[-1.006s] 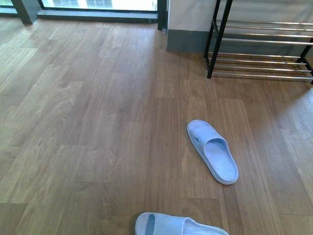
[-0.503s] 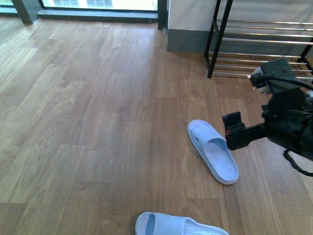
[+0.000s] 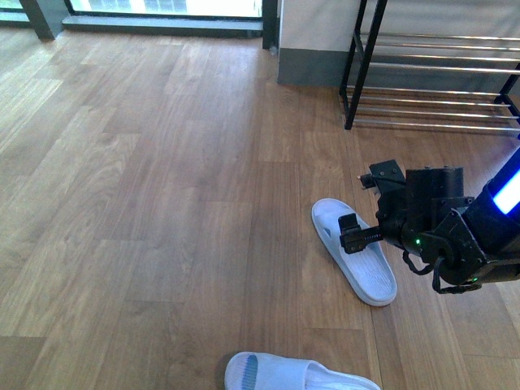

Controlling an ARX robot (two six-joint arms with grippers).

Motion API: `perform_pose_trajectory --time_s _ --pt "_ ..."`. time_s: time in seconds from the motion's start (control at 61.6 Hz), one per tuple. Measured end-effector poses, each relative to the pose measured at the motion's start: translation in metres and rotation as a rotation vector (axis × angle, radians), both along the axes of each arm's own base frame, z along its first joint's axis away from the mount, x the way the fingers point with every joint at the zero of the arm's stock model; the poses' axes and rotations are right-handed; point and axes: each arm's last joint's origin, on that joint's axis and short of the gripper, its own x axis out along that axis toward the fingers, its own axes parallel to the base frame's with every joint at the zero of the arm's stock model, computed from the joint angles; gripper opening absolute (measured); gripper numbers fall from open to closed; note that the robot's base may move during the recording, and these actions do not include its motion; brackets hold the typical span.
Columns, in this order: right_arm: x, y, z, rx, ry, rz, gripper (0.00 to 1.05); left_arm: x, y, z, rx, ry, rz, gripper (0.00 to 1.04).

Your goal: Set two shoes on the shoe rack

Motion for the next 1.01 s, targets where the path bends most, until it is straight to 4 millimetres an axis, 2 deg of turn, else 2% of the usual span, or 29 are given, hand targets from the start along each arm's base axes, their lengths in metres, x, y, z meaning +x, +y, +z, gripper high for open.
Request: perform_pose_trajectory --time_s 0.162,0.552,0.73,0.925,1.006 --pt "0.011 -0.014 -0.027 -0.003 0.021 0.013 0.95 0.000 0.000 0.000 0.000 0.000 0.000 0.95" --pt "0.032 -0.019 -0.049 0.021 0.024 0.063 0.95 0.000 0.000 0.000 0.000 0.000 0.000 0.95" --pt "0.025 -0.024 -0.048 0.032 0.047 0.093 0.95 0.000 0.000 0.000 0.000 0.000 0.000 0.95" --pt "-0.002 -0.030 -0.049 0.064 0.086 0.107 0.95 0.000 0.000 0.000 0.000 0.000 0.000 0.95" --pt "-0.004 -0.034 -0.046 0.064 0.076 0.101 0.95 0.000 0.000 0.000 0.000 0.000 0.000 0.95"
